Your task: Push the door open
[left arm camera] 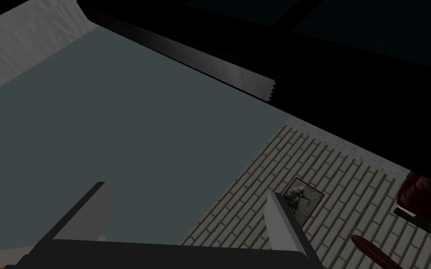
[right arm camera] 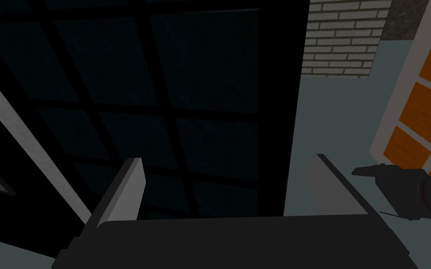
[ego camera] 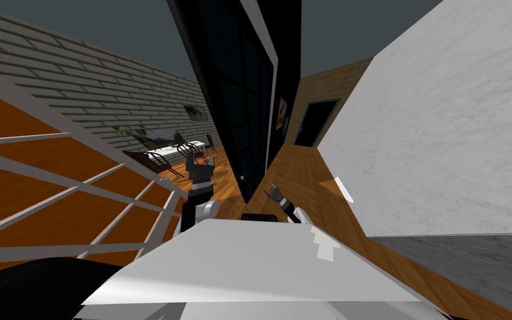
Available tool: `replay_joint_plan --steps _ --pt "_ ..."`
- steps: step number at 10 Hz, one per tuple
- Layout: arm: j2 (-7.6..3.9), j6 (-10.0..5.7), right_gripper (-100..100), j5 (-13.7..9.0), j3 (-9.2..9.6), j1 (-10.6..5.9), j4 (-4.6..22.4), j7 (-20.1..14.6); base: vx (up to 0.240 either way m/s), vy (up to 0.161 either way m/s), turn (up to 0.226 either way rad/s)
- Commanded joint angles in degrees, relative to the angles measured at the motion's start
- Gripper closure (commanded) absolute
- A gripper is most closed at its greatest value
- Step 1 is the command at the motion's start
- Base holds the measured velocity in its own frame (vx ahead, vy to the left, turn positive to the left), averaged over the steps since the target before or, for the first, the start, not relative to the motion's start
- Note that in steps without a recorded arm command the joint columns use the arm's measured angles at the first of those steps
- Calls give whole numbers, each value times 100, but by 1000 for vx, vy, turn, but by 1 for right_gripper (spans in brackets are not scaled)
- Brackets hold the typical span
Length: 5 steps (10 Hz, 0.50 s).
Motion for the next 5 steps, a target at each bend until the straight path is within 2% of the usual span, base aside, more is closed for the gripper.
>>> replay_joint_plan --steps 1,5 --pt "10 -139 -100 189 -1 -59 184 104 94 56 -47" --pt "81 -445 -100 641 8 -201 645 377 84 40 -48"
